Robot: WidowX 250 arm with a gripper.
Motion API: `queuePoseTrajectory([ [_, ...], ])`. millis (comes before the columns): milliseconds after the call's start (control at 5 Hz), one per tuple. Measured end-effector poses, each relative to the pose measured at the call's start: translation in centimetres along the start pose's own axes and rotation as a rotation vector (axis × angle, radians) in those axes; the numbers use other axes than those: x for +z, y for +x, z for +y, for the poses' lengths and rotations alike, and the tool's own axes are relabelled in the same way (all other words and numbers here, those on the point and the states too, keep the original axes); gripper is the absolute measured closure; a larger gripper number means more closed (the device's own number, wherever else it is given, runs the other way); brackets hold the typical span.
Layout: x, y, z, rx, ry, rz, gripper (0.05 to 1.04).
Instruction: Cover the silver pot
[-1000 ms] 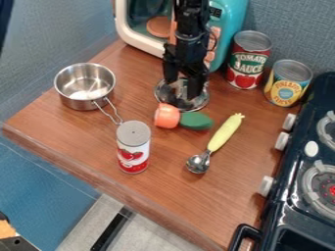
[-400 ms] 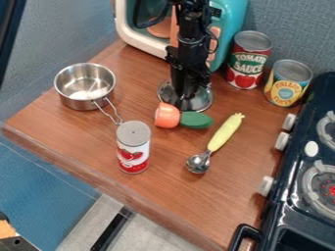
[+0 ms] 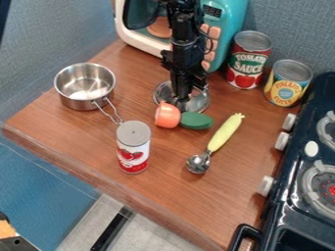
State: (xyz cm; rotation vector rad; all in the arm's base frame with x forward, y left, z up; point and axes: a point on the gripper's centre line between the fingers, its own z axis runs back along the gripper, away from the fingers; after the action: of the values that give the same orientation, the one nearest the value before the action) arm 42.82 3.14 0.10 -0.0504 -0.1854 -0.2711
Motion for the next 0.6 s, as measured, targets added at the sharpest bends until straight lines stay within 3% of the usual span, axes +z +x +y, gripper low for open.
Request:
queuePoseTrajectory([
  [200, 0.4, 0.0, -0.8, -0.030, 0.010, 0.007, 1.029],
  [600, 5.7, 0.7, -1.0, -0.052, 0.047, -0.044, 1.029],
])
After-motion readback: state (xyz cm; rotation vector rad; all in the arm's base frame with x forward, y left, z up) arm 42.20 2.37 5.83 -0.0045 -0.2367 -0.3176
